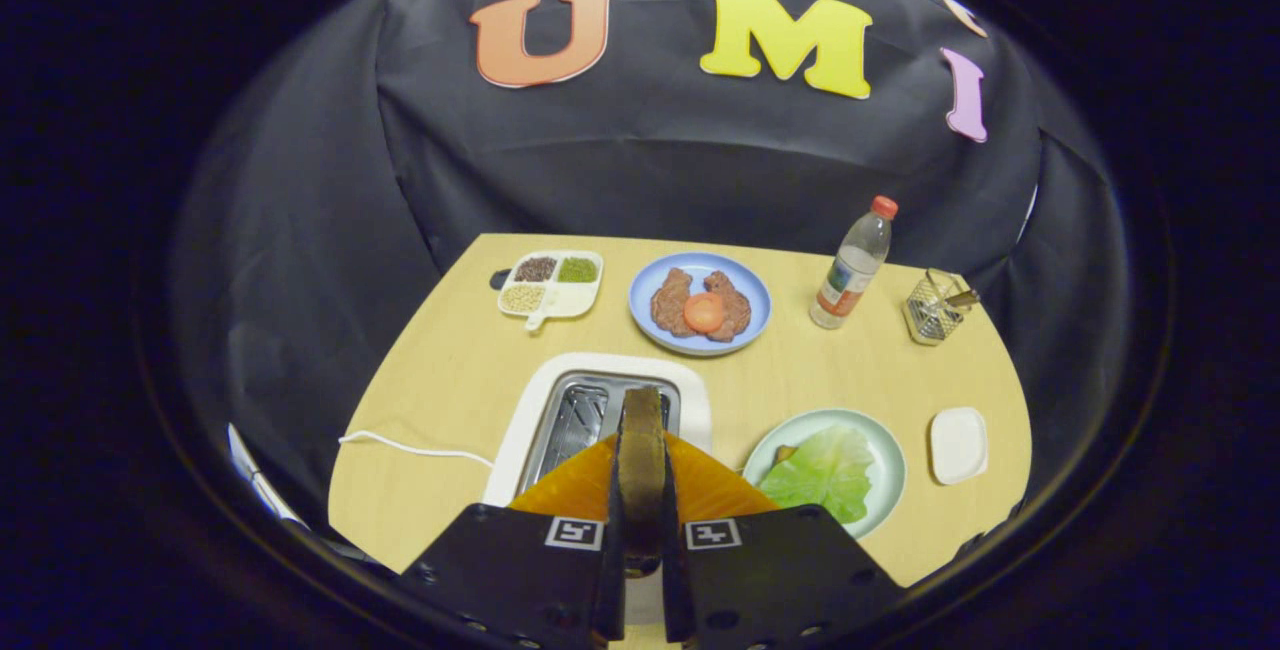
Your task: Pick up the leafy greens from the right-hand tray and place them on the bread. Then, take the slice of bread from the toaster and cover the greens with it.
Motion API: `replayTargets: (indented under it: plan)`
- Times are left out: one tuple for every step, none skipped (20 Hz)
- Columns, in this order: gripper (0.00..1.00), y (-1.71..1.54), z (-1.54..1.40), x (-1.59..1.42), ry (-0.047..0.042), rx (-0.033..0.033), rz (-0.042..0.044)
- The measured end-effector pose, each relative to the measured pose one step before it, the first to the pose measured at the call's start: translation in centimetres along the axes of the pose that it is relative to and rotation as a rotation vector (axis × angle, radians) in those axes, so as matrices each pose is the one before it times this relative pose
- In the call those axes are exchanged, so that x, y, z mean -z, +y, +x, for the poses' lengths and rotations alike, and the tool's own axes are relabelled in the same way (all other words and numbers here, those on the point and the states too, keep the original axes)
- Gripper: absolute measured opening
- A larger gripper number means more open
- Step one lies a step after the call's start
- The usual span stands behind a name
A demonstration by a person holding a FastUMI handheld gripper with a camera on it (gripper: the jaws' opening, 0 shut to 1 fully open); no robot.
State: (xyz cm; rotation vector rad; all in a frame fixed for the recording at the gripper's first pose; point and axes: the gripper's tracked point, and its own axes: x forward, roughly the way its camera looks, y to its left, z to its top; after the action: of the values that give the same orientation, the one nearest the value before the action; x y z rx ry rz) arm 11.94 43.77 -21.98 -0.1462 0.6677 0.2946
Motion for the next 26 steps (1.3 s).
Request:
replayTargets:
  plan:
    - [0.15, -0.037, -1.016, -0.715, -0.02006, -0.0159, 0.00882]
    - [0.15, -0.135, -0.851, -0.702, -0.01711, -0.01134, 0.00749]
    - [0.15, -0.373, -1.047, -1.053, -0.01966, -0.01342, 0.00905]
    - [0.15, -0.268, -0.779, -0.731, -0.01513, -0.00988, 0.01363]
    - [0.15, -0.281, -0.713, -0.632, -0.01474, -0.01416, 0.01538]
    - [0.15, -0.46, -0.675, -0.727, -0.0096, -0.00861, 0.01318]
    - [0.15, -0.554, -0.536, -0.536, -0.01254, -0.00759, 0.01796]
    - [0.15, -0.687, -0.444, -0.551, -0.01627, -0.00644, 0.02009]
    - [0.15, -0.793, -0.309, -0.464, -0.01444, 0.00357, 0.01196]
    - [0.15, -1.113, -0.188, -0.336, -0.01369, 0.01216, 0.00727]
    - [0.15, -1.036, -0.043, 0.041, -0.00309, 0.01501, 0.00816]
    - [0.15, -1.221, 0.288, 0.264, 0.00596, 0.01519, 0.01527]
    - [0.15, -1.377, 0.562, 0.579, 0.01229, 0.02006, 0.01889]
    - [0.15, -1.1, 0.462, 0.482, 0.01484, 0.01833, 0.01808]
    - [0.15, -1.013, 0.736, 0.648, 0.0194, 0.01993, 0.01351]
    - [0.15, -0.866, 0.561, 0.58, 0.01882, 0.01564, 0.01224]
    - [0.15, -0.76, 0.87, 0.914, 0.02172, 0.01556, 0.01068]
    - [0.15, -0.683, 0.848, 0.88, 0.02626, 0.01328, -0.0018]
    - [0.15, -0.38, 0.776, 0.658, 0.01353, 0.00757, 0.00164]
    - [0.15, -0.456, 0.774, 0.448, 0.00745, 0.00778, 0.00712]
    - [0.15, -0.551, 0.681, 0.752, 0.00727, 0.00235, 0.00742]
    - [0.15, -0.156, 0.889, 0.506, 0.00834, -0.00466, 0.01109]
    - [0.15, 0.146, 0.785, 0.506, 0.00705, -0.01312, 0.00863]
    - [0.15, -0.069, 0.974, 0.281, 0.00665, -0.00926, 0.0053]
    - [0.15, -0.051, 0.875, 0.397, 0.00335, -0.0142, -0.00136]
    - [0.15, -0.45, 0.825, 0.313, 0.00753, 0.00582, -0.00515]
